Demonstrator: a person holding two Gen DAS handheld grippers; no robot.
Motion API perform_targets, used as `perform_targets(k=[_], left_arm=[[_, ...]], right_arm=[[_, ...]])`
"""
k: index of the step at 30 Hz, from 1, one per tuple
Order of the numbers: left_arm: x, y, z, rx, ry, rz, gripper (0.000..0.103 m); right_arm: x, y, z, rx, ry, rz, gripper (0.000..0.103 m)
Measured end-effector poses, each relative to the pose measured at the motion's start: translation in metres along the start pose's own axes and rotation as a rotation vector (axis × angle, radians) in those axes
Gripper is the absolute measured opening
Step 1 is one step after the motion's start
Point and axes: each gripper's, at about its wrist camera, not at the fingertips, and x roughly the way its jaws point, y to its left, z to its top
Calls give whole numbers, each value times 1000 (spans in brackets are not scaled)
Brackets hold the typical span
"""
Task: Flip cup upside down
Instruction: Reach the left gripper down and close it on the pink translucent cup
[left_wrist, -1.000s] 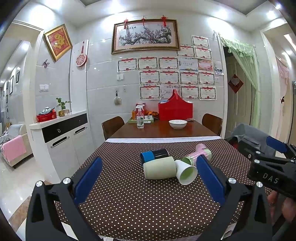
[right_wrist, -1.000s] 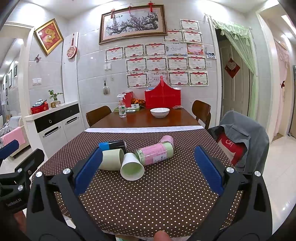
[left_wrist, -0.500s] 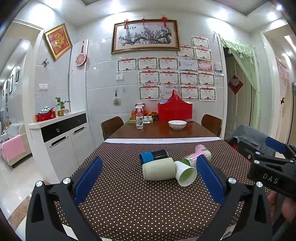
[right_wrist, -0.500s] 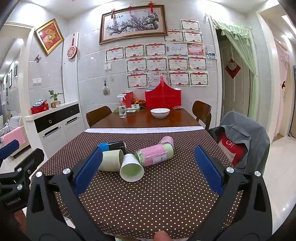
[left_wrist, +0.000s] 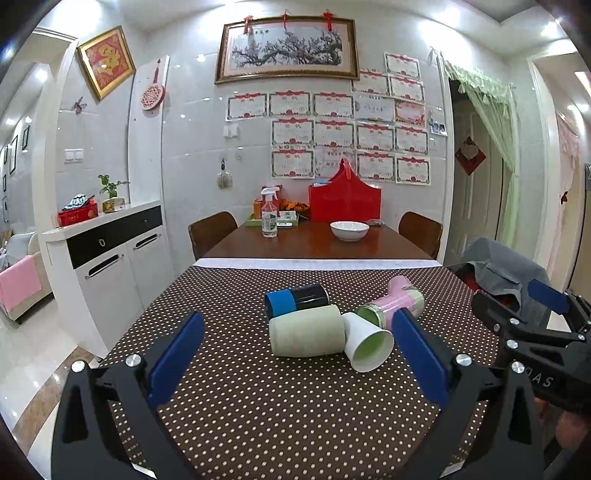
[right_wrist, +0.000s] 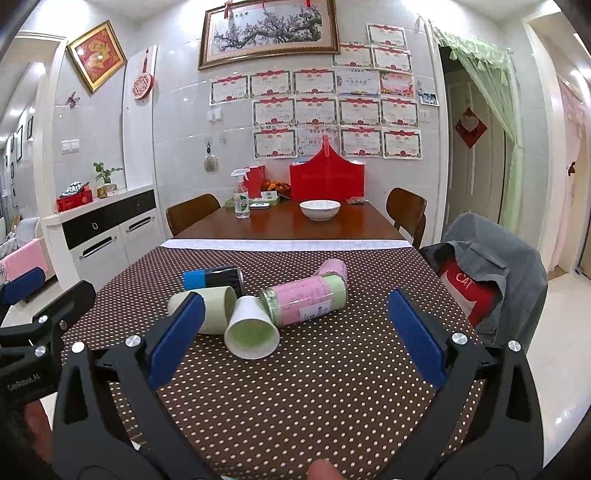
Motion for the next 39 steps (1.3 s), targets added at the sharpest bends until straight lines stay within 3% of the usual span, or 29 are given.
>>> perform_targets(k=[11,19,27,39], left_arm=[[85,-42,12,70,102,-59,99],[158,-74,16,81,292,-135,99],[218,-100,28,83,418,-208,99],[335,-157,38,88,672,-326,99]], right_arm=[[72,-59,-2,67,118,-52,97],[122,-95,-6,109,219,-80,97],[166,-127,0,151,309,-96,97],[222,-177,-3,224,393,-141,97]])
